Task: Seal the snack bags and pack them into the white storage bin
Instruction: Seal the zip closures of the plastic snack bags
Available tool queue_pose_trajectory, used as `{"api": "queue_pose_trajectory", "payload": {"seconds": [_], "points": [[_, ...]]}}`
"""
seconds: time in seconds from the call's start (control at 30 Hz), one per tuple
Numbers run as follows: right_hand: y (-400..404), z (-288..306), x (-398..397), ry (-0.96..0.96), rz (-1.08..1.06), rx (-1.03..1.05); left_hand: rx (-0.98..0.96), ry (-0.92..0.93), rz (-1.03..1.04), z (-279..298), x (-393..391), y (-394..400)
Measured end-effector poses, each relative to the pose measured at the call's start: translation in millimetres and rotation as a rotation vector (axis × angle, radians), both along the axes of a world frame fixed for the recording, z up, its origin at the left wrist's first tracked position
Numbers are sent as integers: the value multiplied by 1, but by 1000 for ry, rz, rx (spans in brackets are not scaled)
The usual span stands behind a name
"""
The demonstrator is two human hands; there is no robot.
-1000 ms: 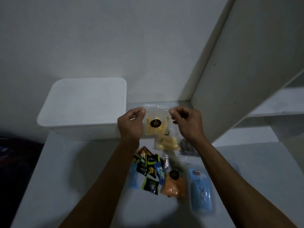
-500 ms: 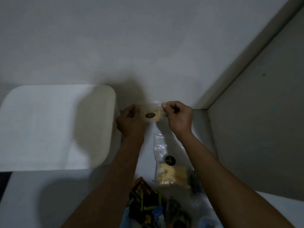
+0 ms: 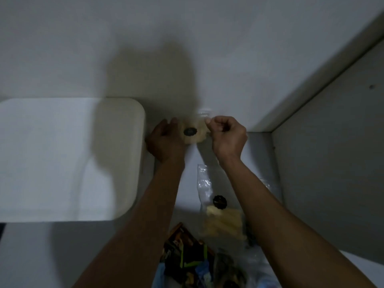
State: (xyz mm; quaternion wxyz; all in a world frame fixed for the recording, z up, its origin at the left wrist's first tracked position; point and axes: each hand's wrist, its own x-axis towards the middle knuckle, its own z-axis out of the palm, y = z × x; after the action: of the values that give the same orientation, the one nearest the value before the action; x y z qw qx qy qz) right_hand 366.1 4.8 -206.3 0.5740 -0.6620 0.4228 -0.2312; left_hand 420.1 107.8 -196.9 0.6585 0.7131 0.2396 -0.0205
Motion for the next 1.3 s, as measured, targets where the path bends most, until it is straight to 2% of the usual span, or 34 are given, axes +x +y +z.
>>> {"api": "queue_pose_trajectory", "payload": {"seconds": [0.13, 0.23, 0.3, 0.5, 0.6, 0.7, 0.83, 0.97, 1.13, 1.2, 1.3], "points": [[7, 2, -37, 23, 5, 48, -29, -14, -81, 11, -32, 15], [20, 11, -83, 53, 39, 74, 88, -27, -219, 13, -69, 39], [30, 16, -119, 89, 74, 66, 91, 10, -302, 20, -99, 58], [74, 26, -228, 263, 150, -76, 266, 45, -550, 17, -194, 118], [103, 22, -273, 373, 259, -204, 440, 38, -732, 5, -244, 141], [117, 13, -299, 473, 330, -299, 314, 182, -755, -5, -283, 149], [109, -1, -308, 657, 306, -394, 359, 141, -821, -16, -302, 140], [92, -2, -312, 880, 406, -475, 400, 111, -895, -26, -291, 119], [75, -15, -309, 894, 462, -363, 544, 109, -973, -44, -278, 93], [72, -19, -308, 833, 409, -349, 592, 103, -995, -44, -276, 86], [70, -16, -307, 696, 321, -293, 595, 81, -887, -29, -275, 89]]}}
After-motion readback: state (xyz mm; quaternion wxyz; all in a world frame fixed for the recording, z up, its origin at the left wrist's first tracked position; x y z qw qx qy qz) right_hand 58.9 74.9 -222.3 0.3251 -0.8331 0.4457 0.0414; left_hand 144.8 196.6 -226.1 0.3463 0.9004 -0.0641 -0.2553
